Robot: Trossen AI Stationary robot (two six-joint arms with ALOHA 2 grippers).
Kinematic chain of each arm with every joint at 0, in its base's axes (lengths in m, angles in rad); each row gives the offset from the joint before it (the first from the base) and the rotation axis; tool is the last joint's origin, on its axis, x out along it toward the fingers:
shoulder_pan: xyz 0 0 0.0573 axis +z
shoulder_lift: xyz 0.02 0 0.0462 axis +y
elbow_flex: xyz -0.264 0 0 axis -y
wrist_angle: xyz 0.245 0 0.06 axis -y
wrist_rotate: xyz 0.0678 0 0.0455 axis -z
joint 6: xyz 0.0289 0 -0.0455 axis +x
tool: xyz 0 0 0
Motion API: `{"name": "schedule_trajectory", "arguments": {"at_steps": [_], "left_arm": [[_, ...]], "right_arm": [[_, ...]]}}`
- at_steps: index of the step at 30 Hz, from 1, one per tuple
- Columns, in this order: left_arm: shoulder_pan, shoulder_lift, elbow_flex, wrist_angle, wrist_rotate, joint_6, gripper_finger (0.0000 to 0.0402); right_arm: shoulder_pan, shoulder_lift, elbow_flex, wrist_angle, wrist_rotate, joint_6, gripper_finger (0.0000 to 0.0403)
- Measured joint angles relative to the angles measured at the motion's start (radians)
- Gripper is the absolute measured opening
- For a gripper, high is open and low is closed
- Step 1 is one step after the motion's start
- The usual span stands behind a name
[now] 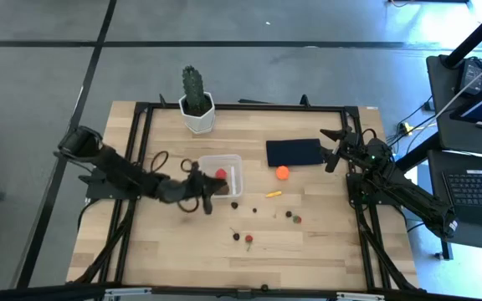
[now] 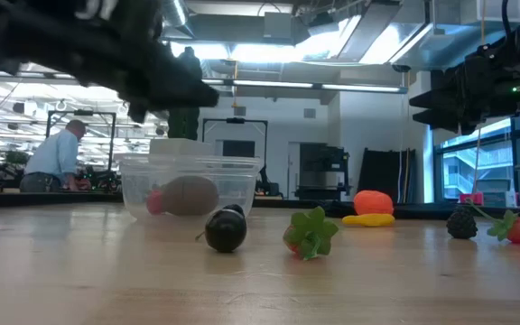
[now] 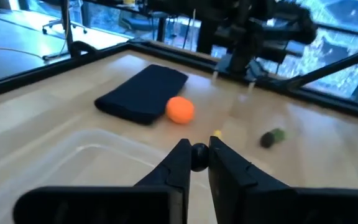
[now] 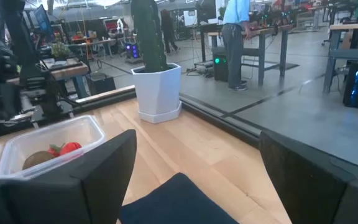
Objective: Pick and placing Produce into tupperware
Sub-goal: Put the bottom blueberry into the transparent container
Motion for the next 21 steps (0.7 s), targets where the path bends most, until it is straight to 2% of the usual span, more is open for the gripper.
{"name": "schedule_trajectory", "arguments": {"at_steps": [3,6,16,21], "left_arm": [[0.07,0.013,0.0,-0.029,0.092,0.015,0.0053],[0.106,0.023,0.0,-0.062,0.138,0.029,0.006],[0.163,0.095,0.0,-0.086,0.152,0.053,0.0042],[0.182,0.129,0.0,-0.084,0.162,0.051,0.0054]], "right_arm": [[0.0,0.0,0.0,0.0,0.0,-0.022,0.0339],[0.0,0.0,0.0,0.0,0.0,-0.039,0.0339],[0.0,0.0,0.0,0.0,0.0,-0.011,0.0339],[0.0,0.0,0.0,0.0,0.0,0.005,0.0339]]}}
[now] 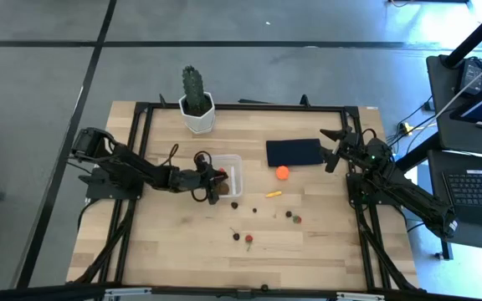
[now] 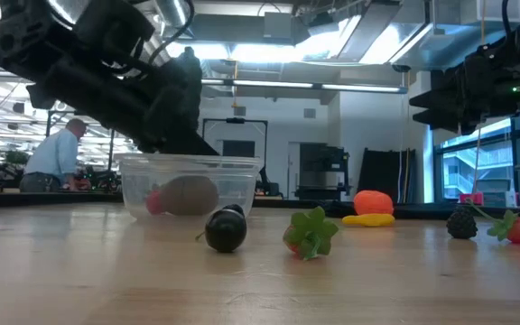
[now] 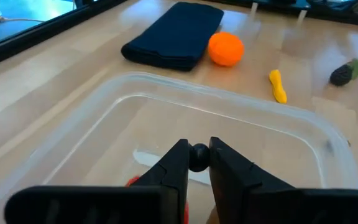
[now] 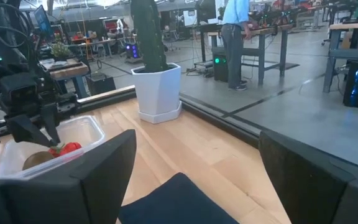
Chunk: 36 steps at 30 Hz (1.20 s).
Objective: Pick and placing Produce into tupperware
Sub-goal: Put the bottom blueberry into the transparent container, then put the top black cherry into the transparent container
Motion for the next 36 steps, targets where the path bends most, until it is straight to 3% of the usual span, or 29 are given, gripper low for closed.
{"name": "schedule_trajectory", "arguments": {"at_steps": [23,36], "left_arm": [[0.0,0.001,0.0,0.001,0.001,-0.004,0.0141],[-0.014,-0.057,0.001,0.093,0.276,0.056,0.0272]], "right_arm": [[0.0,0.0,0.0,0.0,0.0,0.001,0.0339],[0.0,0.0,0.0,0.0,0.0,0.001,0.0339]]}}
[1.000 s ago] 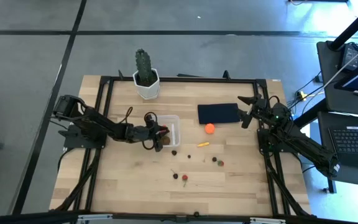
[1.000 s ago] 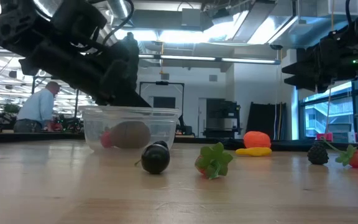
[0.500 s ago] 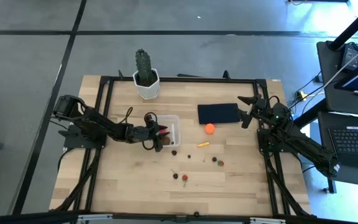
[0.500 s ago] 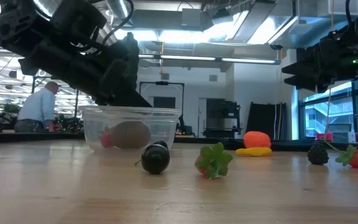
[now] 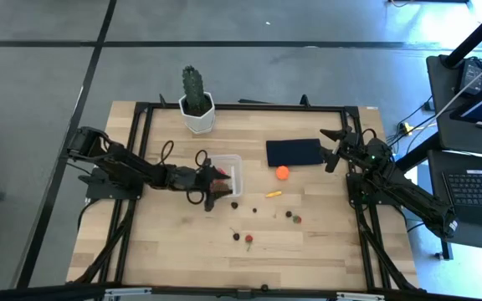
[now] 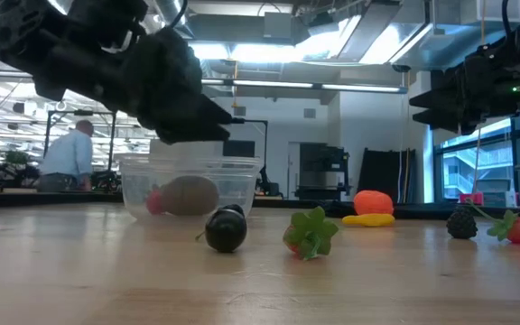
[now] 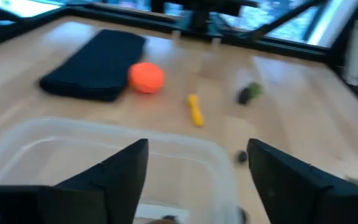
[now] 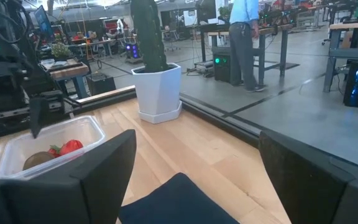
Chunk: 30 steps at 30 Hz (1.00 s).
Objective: Pick and placing Produce into tupperware
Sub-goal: Put the top black cherry into the transparent container
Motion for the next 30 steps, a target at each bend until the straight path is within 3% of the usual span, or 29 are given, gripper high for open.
{"name": "schedule_trajectory", "arguments": {"at_steps": [6,15,30], "left_arm": [[-0.077,0.0,0.0,0.075,0.032,0.051,0.0304],[-0.183,0.027,0.026,0.073,0.006,0.1,0.0299],[-0.29,0.288,0.148,0.079,0.006,0.074,0.0298]], "right_arm": [[0.0,0.0,0.0,0.0,0.0,0.002,0.0339],[0.0,0.0,0.0,0.0,0.0,0.051,0.0339],[0.0,0.0,0.0,0.0,0.0,0.05,0.0339]]}}
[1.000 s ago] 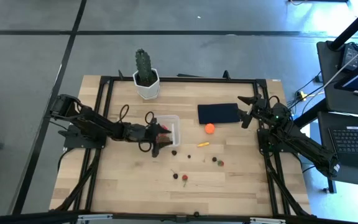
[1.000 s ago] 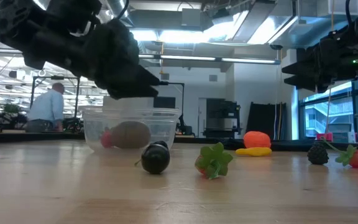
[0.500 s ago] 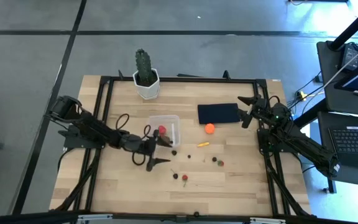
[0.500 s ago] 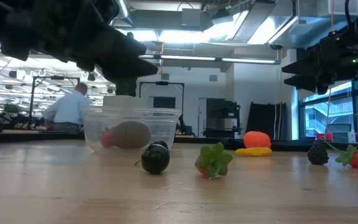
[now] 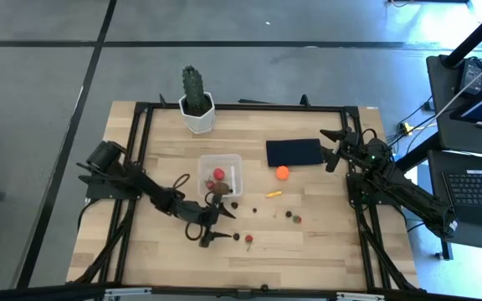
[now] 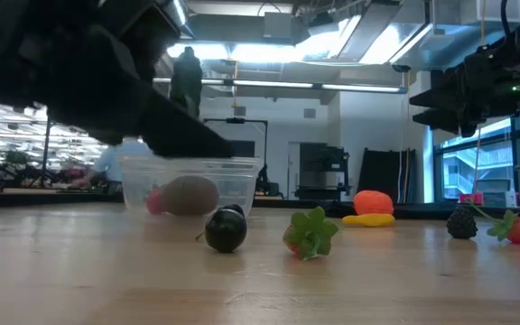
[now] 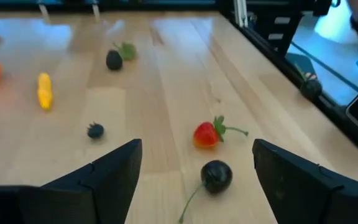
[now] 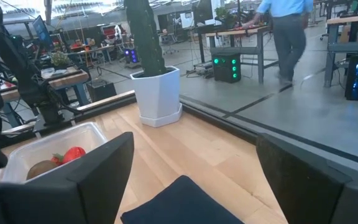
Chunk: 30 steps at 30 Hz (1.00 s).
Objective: Pick and placing Produce into tupperware
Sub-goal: Put the top black cherry into the transparent container
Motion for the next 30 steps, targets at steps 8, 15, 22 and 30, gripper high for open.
{"name": "schedule_trajectory", "arguments": {"at_steps": [8,15,22,30], "left_arm": [[-0.026,0.139,0.098,0.003,0.086,-0.001,0.0298],[-0.03,0.176,0.126,0.003,0.086,0.0,0.0297],[-0.027,0.176,0.126,-0.003,0.082,0.001,0.0286],[-0.026,0.176,0.126,-0.021,0.08,-0.004,0.0262]], "right_arm": [[0.0,0.0,0.0,0.0,0.0,0.001,0.0339],[0.0,0.0,0.0,0.0,0.0,0.012,0.0339],[0.0,0.0,0.0,0.0,0.0,0.026,0.0339],[0.0,0.0,0.0,0.0,0.0,0.025,0.0339]]}}
